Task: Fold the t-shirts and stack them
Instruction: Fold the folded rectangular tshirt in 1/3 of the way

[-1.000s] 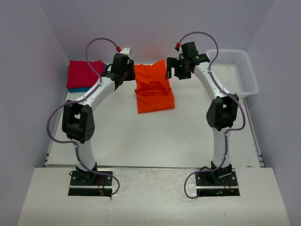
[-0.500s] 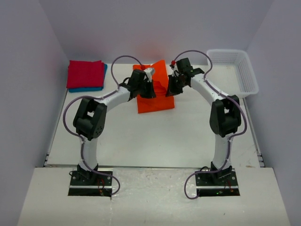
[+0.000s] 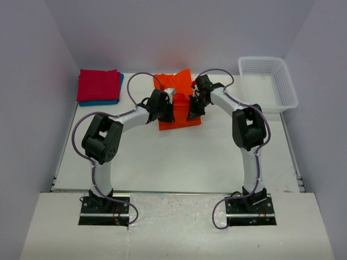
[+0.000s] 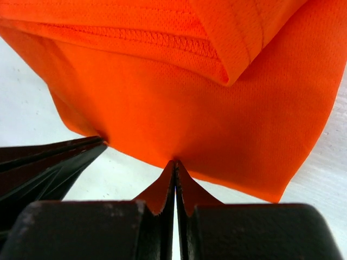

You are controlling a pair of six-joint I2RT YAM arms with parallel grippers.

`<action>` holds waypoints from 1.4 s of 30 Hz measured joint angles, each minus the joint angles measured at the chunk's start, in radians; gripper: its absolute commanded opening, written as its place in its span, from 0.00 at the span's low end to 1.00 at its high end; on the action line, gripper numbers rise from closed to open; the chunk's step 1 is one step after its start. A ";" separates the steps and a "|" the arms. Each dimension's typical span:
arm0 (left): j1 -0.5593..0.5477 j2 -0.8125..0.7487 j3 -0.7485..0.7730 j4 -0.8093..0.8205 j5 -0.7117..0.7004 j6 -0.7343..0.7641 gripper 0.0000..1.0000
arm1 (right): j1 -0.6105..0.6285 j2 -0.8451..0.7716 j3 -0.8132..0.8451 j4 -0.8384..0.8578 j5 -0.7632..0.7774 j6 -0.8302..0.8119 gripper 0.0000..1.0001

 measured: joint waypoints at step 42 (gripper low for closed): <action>-0.142 -0.333 -0.503 0.045 -0.228 -0.098 0.00 | 0.076 -0.285 -0.604 0.216 -0.013 0.111 0.00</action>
